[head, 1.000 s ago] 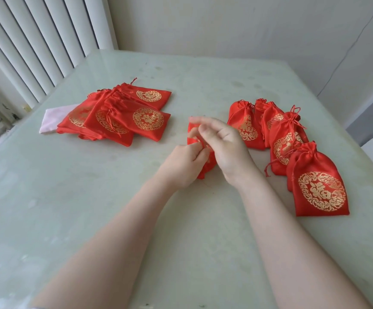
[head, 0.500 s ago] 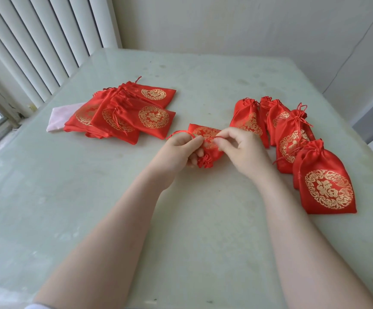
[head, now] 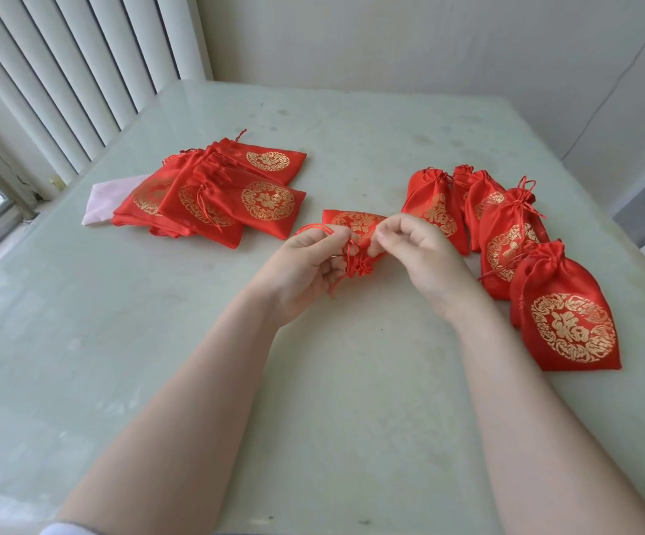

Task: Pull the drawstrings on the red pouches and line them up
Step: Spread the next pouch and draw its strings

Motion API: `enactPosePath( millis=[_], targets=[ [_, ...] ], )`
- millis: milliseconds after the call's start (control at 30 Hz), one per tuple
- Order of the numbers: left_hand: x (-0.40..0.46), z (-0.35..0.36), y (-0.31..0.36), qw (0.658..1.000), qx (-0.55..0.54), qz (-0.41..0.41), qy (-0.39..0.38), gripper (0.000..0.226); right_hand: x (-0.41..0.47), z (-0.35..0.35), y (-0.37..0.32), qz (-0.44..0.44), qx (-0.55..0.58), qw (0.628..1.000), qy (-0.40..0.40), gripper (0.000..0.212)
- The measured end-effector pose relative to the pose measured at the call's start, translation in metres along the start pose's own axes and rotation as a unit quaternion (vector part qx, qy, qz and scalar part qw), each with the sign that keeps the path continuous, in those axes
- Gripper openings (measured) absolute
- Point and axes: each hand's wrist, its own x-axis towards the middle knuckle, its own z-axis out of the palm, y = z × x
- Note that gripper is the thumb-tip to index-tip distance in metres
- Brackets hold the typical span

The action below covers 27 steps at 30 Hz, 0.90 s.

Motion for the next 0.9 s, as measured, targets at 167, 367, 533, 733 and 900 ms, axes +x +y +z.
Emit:
enactPosePath(
  millis=[167,367,533,733,900],
  targets=[
    [-0.0003,0.0003,-0.0019,1.000,-0.004,0.001,-0.017,0.019,0.0000,0.0023,0.0041,0.017,-0.044,0.999,-0.012,0.018],
    [-0.0051,0.0018,-0.0009,0.995,0.084,0.031,-0.040,0.017,-0.0002,0.0021,0.0041,-0.008,-0.090,0.996,-0.024,0.030],
    [-0.0061,0.0046,-0.0014,0.988,0.139,0.073,0.004,0.014,0.0000,0.0014,0.0097,0.035,-0.114,0.992,-0.029,0.017],
    [-0.0018,0.0008,-0.0039,0.977,0.187,0.073,0.076,0.013,-0.0016,0.0038,0.0073,0.067,-0.072,0.995,-0.006,0.018],
    [-0.0007,0.0002,-0.0069,0.939,0.295,0.126,0.124,0.015,-0.0035,0.0084,0.0016,0.066,-0.001,0.998,-0.014,0.021]
  ],
)
